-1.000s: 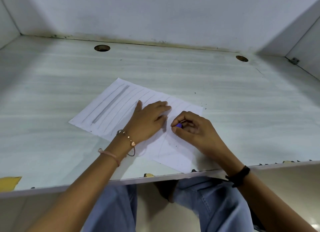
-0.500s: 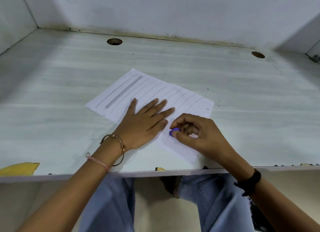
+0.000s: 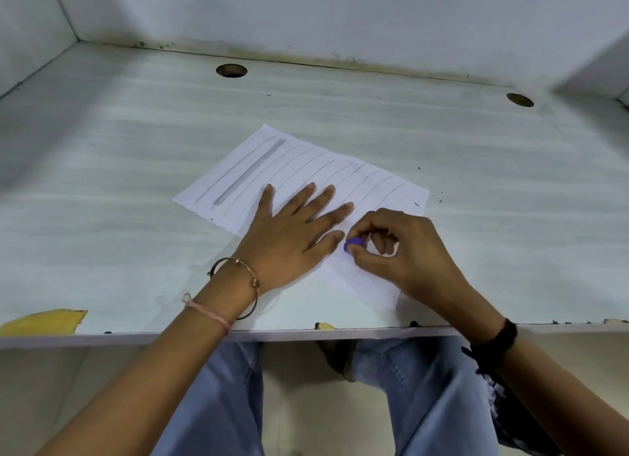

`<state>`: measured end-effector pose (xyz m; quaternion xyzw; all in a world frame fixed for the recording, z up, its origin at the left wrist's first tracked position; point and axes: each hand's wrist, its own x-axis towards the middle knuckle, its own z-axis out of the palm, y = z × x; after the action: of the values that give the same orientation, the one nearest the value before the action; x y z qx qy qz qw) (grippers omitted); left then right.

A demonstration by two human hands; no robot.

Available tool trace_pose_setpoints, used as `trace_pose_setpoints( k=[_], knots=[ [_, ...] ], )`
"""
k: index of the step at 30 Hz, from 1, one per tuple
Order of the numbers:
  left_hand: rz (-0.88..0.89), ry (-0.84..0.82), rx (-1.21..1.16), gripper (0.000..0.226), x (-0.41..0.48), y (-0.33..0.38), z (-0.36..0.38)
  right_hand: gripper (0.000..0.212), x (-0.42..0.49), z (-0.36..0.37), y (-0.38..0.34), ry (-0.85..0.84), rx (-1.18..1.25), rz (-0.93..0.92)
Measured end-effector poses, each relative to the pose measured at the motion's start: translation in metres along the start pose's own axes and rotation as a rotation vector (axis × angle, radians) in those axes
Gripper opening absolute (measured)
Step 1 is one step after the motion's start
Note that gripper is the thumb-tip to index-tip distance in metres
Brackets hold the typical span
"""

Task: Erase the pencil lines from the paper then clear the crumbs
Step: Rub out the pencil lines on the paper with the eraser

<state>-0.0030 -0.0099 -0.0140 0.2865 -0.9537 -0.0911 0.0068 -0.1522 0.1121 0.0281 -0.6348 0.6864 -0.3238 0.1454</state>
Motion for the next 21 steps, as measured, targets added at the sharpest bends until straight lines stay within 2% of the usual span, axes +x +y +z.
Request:
trace_pose_setpoints(
  k=[4,8,13,16,18,21],
  knots=[
    [0.007,-0.012,-0.006,0.052,0.000,0.000,-0.002,0.008,-0.012,0.007,-0.011,-0.128,0.015,-0.100],
    [-0.004,-0.016,0.002,0.054,-0.001,0.002,-0.004,0.013,0.004,0.000,0.001,0.045,-0.015,0.006],
    [0.012,-0.016,0.019,0.058,0.000,0.000,-0.003,0.011,-0.012,0.006,-0.015,-0.145,-0.013,-0.091],
    [-0.002,-0.014,0.005,0.054,0.000,0.001,-0.001,0.012,0.005,-0.003,0.001,0.014,-0.021,0.010],
    [0.000,-0.014,0.004,0.053,-0.001,0.001,-0.002,0.011,0.006,-0.002,0.000,0.048,-0.061,0.018],
    [0.014,-0.020,0.011,0.059,0.000,0.001,-0.003,0.010,-0.009,0.006,-0.016,-0.122,-0.058,-0.085]
  ],
)
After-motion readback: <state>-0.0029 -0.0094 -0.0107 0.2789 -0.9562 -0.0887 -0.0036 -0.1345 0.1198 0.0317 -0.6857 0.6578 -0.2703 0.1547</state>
